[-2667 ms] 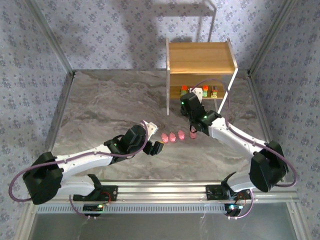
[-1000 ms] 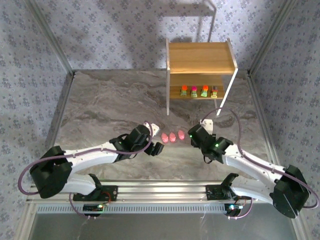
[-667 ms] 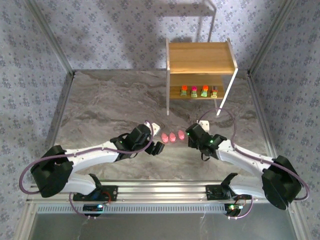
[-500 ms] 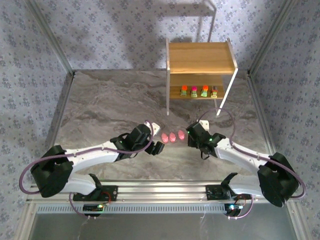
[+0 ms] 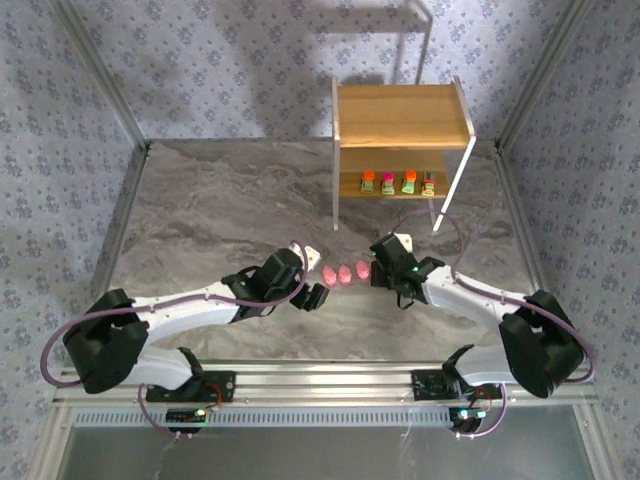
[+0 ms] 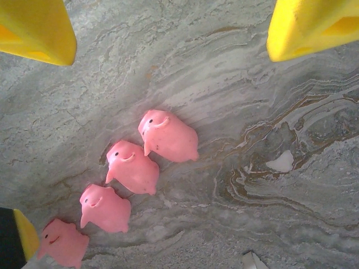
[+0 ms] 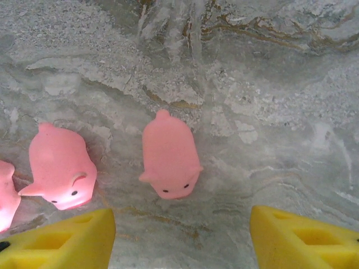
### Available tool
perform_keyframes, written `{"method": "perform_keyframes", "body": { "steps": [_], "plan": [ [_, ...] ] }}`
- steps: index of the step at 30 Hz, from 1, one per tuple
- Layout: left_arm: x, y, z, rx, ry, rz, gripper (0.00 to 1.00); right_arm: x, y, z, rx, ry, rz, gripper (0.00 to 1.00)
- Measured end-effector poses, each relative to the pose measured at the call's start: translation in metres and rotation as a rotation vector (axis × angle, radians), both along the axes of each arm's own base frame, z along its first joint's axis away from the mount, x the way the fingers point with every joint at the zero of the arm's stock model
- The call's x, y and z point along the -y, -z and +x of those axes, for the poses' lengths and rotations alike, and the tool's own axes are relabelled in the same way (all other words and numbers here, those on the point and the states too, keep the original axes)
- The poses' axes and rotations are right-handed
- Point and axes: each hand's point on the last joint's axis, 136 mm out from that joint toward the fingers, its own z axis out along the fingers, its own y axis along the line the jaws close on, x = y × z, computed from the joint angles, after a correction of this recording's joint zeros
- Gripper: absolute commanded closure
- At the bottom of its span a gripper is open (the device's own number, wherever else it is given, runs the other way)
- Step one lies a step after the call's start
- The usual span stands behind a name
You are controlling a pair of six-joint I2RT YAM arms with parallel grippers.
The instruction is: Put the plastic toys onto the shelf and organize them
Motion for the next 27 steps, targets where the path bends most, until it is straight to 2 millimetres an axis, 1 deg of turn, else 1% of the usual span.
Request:
{"method": "perform_keyframes", "body": {
  "steps": [10, 12, 14, 17, 27],
  "plan": [
    [0.0, -0.001, 0.001, 0.003, -0.003, 0.001, 0.12, -0.005, 0.005, 0.011, -0.013, -0.007, 0.001, 0.36],
    [0.0, -0.001, 0.001, 0.004, -0.004, 0.0, 0.12, -0.007, 0.006, 0.011, -0.017, -0.01, 0.001, 0.39],
    [0.001, -0.003, 0.002, 0.008, -0.005, -0.003, 0.12, -0.007, 0.008, 0.012, -0.022, -0.014, -0.003, 0.44],
    [0.002, -0.004, 0.003, 0.01, -0.005, -0.006, 0.12, -0.008, 0.009, 0.014, -0.026, -0.018, -0.006, 0.47],
    [0.002, -0.004, 0.003, 0.01, -0.005, -0.005, 0.12, -0.005, 0.012, 0.017, -0.033, -0.006, -0.002, 0.47]
  ]
}}
